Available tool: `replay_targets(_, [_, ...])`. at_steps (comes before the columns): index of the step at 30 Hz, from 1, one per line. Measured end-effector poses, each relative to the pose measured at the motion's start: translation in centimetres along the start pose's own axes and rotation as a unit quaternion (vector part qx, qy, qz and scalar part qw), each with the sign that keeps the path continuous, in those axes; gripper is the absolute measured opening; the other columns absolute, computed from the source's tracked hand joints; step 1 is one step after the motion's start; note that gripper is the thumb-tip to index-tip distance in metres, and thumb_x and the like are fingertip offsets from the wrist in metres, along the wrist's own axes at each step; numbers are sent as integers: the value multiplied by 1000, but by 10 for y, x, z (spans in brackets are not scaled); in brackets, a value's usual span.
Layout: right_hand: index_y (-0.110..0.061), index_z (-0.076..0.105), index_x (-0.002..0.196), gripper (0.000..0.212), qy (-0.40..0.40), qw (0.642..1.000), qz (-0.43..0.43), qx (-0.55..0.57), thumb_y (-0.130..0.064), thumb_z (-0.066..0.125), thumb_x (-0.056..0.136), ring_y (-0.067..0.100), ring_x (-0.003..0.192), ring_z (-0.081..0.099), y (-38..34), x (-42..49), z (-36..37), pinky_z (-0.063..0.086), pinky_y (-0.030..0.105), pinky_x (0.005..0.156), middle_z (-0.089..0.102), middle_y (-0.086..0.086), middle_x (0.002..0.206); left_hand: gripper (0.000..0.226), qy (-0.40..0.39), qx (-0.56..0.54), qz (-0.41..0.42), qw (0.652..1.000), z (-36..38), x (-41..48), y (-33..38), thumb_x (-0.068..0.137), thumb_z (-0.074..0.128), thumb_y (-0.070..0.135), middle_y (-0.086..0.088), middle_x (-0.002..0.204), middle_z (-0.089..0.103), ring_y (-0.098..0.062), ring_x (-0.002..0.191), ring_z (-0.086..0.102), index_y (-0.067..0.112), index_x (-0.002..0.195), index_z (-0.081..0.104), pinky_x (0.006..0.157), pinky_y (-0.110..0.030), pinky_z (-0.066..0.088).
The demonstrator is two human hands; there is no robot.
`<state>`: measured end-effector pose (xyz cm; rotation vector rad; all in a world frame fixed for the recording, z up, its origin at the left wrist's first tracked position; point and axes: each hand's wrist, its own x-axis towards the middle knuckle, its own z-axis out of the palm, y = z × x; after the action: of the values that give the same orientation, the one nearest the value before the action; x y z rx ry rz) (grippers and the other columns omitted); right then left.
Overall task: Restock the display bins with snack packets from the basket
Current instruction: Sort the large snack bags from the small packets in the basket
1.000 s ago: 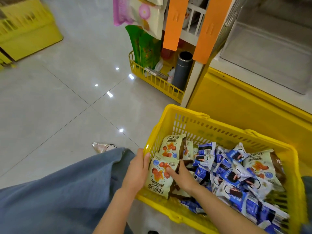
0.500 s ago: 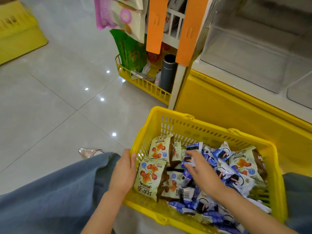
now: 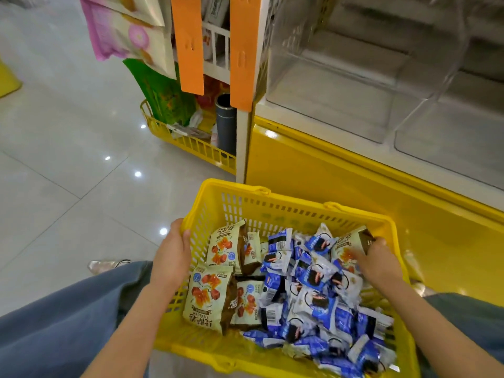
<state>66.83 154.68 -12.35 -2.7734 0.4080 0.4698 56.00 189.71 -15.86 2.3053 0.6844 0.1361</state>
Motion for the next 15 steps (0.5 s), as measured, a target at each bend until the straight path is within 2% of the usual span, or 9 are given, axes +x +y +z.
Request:
replay_targets(1, [3, 40, 113, 48, -4, 1000, -12, -10, -31, 63, 88, 31, 76, 58, 1, 0, -2, 41, 33, 58, 63, 23, 100, 37, -1, -1, -2, 1000, 0, 1, -1, 99, 28, 36, 1, 86, 60, -14, 69, 57, 15, 127, 39, 56, -28, 41])
replay_targets(3, [-3, 44, 116, 44, 3, 998, -52, -38, -28, 65, 87, 28, 71, 59, -4, -3, -7, 45, 32, 56, 67, 18, 97, 39, 1, -5, -1, 1000, 1, 2, -3, 98, 28, 38, 1, 89, 59, -15, 70, 57, 14, 127, 40, 54, -26, 39])
replay_targets(6, [-11, 51, 124, 38, 58, 988, -134, -45, -22, 62, 89, 29, 82, 66, -20, -13, -17, 52, 36, 65, 69, 11, 105, 40, -7, -18, -4, 1000, 1, 2, -2, 98, 30, 37, 1, 92, 58, -16, 73, 57, 12, 127, 42, 57, -26, 41])
replay_targets(9, [-13, 59, 118, 27, 119, 967, -220, -51, -17, 58, 91, 25, 89, 66, -44, -27, -30, 51, 35, 71, 71, 5, 104, 36, -20, -37, -11, 999, -3, -1, -5, 99, 32, 33, 0, 88, 57, -10, 69, 54, 9, 121, 45, 56, -24, 39])
replay_targets(12, [-11, 66, 108, 20, 174, 934, -313, -7, -11, 62, 88, 21, 84, 67, -70, -46, -41, 45, 20, 57, 71, 5, 98, 28, -36, -55, -12, 998, -6, -9, -11, 99, 32, 33, 4, 78, 57, -7, 67, 54, 13, 111, 47, 54, -22, 39])
replay_targets(14, [-10, 67, 104, 19, 186, 916, -351, 58, -9, 65, 85, 13, 77, 65, -90, -58, -40, 38, 9, 56, 70, 1, 91, 25, -39, -69, -19, 997, -7, -13, -13, 99, 32, 34, 5, 76, 57, -9, 67, 56, 15, 104, 47, 53, -24, 40])
replay_targets(15, [-11, 67, 105, 20, 175, 917, -341, 112, -10, 65, 85, 7, 74, 62, -102, -61, -35, 38, 5, 57, 67, -5, 87, 24, -38, -75, -25, 996, -7, -14, -13, 99, 32, 35, 4, 76, 58, -11, 67, 57, 16, 101, 47, 54, -25, 41])
